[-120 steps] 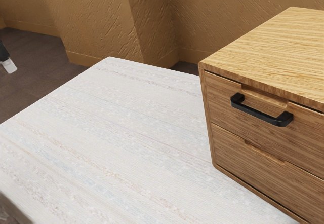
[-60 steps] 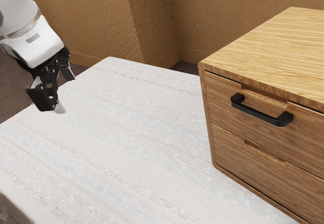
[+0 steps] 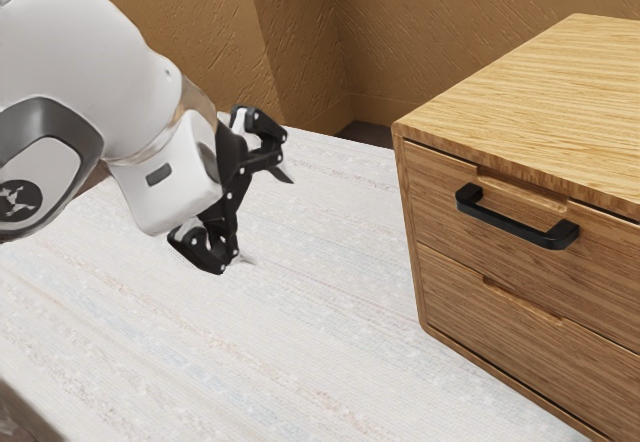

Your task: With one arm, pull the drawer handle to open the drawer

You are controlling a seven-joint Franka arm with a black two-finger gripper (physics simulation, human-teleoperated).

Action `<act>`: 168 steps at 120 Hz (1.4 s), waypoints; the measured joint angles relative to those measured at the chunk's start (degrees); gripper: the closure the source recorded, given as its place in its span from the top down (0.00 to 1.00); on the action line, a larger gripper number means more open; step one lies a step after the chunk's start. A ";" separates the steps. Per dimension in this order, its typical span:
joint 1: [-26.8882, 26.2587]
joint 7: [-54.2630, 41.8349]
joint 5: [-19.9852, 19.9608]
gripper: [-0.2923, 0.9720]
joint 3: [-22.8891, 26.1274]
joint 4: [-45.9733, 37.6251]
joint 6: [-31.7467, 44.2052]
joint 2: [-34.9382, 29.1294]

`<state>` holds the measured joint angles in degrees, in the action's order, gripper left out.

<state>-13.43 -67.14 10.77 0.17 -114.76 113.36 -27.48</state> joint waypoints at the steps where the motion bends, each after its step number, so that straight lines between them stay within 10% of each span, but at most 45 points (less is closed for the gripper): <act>1: -0.29 -0.10 0.00 0.77 0.04 -0.04 0.37 0.08; 36: -7.33 -2.66 0.35 0.77 1.78 -0.15 7.22 2.11; 168: -7.14 -4.93 1.17 0.77 7.71 15.89 7.93 20.61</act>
<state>-20.57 -72.07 11.94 7.87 -98.87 121.28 -6.87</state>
